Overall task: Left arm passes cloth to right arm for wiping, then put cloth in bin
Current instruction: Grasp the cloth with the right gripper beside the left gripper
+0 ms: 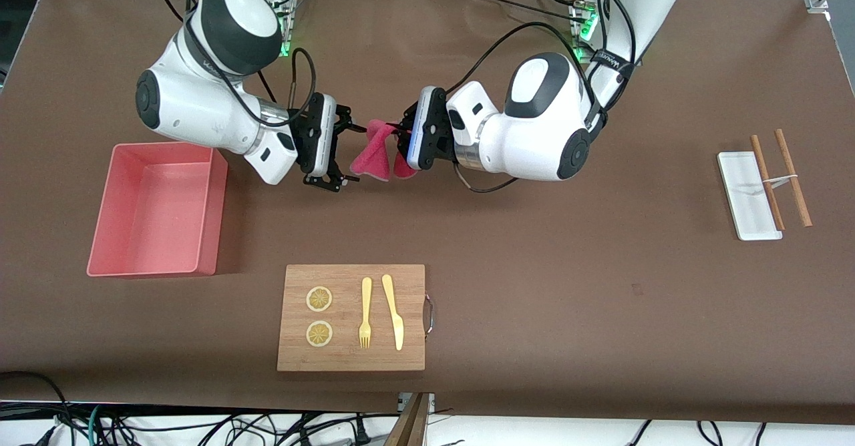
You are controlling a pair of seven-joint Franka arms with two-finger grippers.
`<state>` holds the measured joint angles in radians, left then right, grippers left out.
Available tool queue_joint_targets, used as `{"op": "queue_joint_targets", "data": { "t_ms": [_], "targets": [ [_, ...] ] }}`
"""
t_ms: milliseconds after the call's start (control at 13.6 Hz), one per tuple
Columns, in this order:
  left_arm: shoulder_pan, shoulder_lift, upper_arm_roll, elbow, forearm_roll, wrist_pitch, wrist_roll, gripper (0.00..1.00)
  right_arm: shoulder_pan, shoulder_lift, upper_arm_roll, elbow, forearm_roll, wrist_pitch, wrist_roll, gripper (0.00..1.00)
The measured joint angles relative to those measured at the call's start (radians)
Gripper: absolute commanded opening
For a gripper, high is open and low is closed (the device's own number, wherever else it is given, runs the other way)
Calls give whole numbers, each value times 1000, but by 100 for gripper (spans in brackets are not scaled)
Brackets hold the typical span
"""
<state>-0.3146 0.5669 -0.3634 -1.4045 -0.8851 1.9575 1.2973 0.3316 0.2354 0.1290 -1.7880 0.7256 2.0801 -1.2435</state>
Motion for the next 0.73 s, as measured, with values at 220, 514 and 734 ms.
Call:
{"op": "queue_joint_targets", "data": {
  "t_ms": [220, 514, 734],
  "targets": [
    [0, 0, 0, 0, 0, 0, 1, 0, 28, 0, 0, 1, -8, 25, 31, 42],
    [0, 2, 1, 0, 0, 1, 2, 0, 31, 0, -3, 1, -12, 33, 70, 0],
    [0, 7, 1, 0, 0, 2, 2, 0, 31, 0, -8, 2, -39, 33, 111, 0]
  ]
}}
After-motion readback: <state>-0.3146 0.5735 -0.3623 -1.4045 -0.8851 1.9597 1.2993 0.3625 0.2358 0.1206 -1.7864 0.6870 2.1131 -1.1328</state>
